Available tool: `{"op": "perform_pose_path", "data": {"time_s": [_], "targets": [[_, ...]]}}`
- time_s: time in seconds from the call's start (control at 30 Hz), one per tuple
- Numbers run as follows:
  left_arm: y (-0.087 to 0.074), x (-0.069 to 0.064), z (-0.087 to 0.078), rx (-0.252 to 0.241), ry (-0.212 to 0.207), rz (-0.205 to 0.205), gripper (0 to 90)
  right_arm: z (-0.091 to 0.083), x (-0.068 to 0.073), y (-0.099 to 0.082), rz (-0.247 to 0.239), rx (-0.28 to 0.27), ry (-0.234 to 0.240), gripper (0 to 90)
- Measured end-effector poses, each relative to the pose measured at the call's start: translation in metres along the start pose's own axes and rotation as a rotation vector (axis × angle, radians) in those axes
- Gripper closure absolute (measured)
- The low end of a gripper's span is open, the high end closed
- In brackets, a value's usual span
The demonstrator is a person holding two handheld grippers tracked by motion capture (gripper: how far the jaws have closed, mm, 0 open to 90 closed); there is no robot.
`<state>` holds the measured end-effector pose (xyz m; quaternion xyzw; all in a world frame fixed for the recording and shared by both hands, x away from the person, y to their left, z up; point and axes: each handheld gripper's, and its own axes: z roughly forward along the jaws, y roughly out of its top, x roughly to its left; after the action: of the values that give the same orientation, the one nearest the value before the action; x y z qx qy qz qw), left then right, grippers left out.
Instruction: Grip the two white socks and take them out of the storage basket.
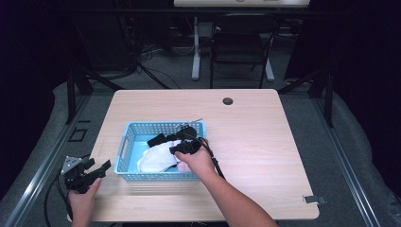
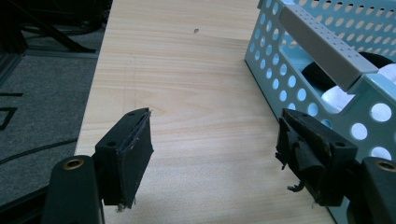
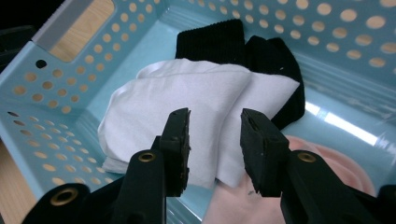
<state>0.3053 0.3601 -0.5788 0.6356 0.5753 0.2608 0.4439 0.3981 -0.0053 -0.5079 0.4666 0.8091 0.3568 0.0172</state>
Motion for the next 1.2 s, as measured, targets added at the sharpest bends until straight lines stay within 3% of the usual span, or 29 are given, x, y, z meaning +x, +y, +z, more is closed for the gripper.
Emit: {"op": "perform_pose_path", "data": {"time_s": [0.33, 0.37, 0.47, 0.57, 0.73, 0.83, 1.0, 1.2], "targets": [[0.0, 0.0, 0.0, 0.0, -0.003, -0.001, 26.5, 0.024, -0.002, 0.011, 0.071, 0.15, -0.003, 62.3], [0.0, 0.0, 0.0, -0.007, -0.003, -0.002, 26.5, 0.026, -0.001, 0.011, 0.097, 0.147, -0.005, 62.5], [0.0, 0.0, 0.0, -0.001, -0.003, -0.001, 26.5, 0.031, -0.004, 0.012, 0.095, 0.185, 0.008, 64.9], [0.0, 0.0, 0.0, 0.0, -0.003, -0.001, 26.5, 0.033, -0.004, 0.012, 0.117, 0.173, 0.035, 71.7], [0.0, 0.0, 0.0, -0.001, -0.003, -0.001, 26.5, 0.032, -0.003, 0.012, 0.089, 0.176, 0.04, 84.4], [0.0, 0.0, 0.0, 0.0, -0.004, -0.002, 26.5, 0.03, -0.001, 0.012, 0.082, 0.172, 0.049, 86.2], [0.0, 0.0, 0.0, 0.001, -0.003, -0.001, 26.5, 0.024, 0.005, 0.011, 0.04, 0.117, 0.055, 86.9], [0.0, 0.0, 0.0, 0.0, -0.003, -0.002, 26.5, 0.014, 0.019, 0.009, -0.095, 0.065, 0.021, 86.9]]}}
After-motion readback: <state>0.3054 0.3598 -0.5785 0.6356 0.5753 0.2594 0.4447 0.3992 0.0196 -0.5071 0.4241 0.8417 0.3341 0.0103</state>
